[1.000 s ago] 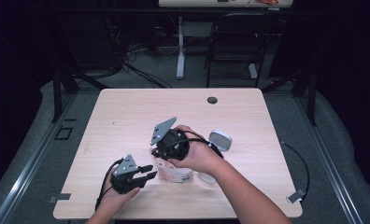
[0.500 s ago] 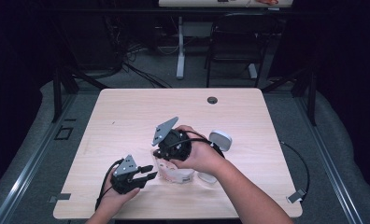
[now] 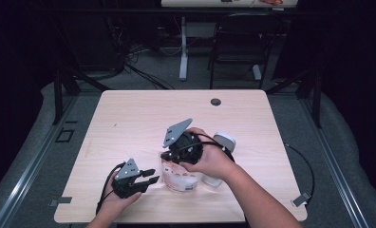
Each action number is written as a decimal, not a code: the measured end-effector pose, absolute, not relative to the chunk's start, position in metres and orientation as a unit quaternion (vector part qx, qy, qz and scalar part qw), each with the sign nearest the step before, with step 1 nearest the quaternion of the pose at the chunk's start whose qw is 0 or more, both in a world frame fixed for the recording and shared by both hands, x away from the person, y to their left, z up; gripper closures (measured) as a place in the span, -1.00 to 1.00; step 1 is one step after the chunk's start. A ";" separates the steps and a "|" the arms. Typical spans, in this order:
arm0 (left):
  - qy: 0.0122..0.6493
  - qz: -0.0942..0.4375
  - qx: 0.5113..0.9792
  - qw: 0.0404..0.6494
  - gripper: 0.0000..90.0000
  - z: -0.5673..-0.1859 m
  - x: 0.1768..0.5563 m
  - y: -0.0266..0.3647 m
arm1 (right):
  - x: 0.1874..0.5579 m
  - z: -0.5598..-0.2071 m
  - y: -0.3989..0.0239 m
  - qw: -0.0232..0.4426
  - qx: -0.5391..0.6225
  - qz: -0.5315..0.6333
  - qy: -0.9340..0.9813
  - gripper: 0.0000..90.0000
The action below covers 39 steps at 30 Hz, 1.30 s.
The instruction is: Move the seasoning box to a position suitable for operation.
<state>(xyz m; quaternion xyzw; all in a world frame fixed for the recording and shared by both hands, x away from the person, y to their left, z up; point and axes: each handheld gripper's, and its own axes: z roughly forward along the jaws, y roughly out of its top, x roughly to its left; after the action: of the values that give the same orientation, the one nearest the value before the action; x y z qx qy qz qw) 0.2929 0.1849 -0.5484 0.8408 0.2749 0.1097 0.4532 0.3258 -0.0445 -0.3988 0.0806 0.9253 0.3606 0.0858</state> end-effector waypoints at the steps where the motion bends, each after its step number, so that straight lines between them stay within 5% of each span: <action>1: 0.275 0.111 0.841 0.453 0.48 -0.549 0.293 0.185 | 0.326 -0.398 -0.045 0.084 0.081 0.364 0.924 1.00; 9: 0.264 0.102 0.844 0.455 0.43 -0.549 0.290 0.187 | 0.322 -0.393 -0.048 0.089 0.075 0.368 0.922 1.00; 21: 0.229 0.077 0.849 0.471 -0.08 -0.555 0.294 0.170 | 0.320 -0.387 -0.053 0.091 0.063 0.372 0.922 1.00; 39: 0.196 0.027 0.844 0.498 -0.20 -0.568 0.302 0.147 | 0.313 -0.382 -0.054 0.085 0.054 0.387 0.916 1.00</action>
<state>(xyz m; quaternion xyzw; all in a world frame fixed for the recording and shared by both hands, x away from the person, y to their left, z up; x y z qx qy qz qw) 0.3016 0.1473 -0.5677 0.8443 0.1959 0.0267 0.4981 0.3127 -0.0539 -0.3824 0.0535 0.9164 0.3873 0.0852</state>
